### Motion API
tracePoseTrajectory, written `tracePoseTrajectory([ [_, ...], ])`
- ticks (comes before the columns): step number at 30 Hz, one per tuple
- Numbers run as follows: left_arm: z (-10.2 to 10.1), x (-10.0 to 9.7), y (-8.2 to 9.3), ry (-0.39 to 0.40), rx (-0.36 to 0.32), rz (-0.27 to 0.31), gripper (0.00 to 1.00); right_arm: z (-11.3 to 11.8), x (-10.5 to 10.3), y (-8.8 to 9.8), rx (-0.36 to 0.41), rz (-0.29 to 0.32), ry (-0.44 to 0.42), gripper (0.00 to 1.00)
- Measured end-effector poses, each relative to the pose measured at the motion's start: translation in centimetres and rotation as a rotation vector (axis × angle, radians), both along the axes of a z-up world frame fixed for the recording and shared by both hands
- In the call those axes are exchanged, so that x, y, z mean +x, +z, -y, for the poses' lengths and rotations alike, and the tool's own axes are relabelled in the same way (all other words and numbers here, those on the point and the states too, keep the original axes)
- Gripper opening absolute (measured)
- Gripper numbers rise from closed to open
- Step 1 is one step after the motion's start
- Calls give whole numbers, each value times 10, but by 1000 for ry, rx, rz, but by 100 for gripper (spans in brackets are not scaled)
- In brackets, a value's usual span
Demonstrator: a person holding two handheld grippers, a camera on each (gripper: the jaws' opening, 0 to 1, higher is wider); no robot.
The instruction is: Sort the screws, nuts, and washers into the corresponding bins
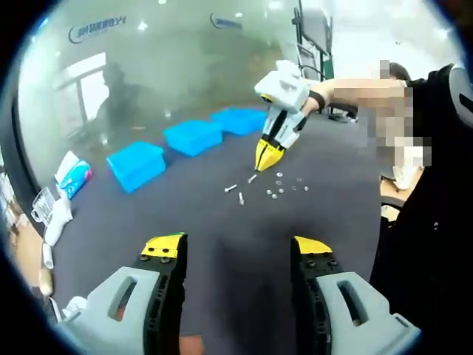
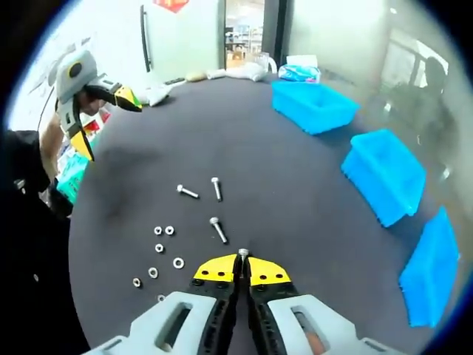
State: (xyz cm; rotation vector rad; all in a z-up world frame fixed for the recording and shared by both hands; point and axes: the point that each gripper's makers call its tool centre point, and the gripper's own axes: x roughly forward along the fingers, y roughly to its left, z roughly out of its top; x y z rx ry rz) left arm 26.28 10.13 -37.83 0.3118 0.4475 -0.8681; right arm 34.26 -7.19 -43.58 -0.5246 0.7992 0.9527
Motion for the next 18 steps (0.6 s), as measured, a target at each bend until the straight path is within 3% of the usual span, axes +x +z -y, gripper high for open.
tracePoseTrajectory([
  [11, -7, -4, 2, 24, -26, 12, 54, 11, -12, 36, 173, 81, -72, 1],
  [18, -11, -7, 6, 43, -61, 28, 54, 34, -25, 72, 338, 204, -162, 1],
])
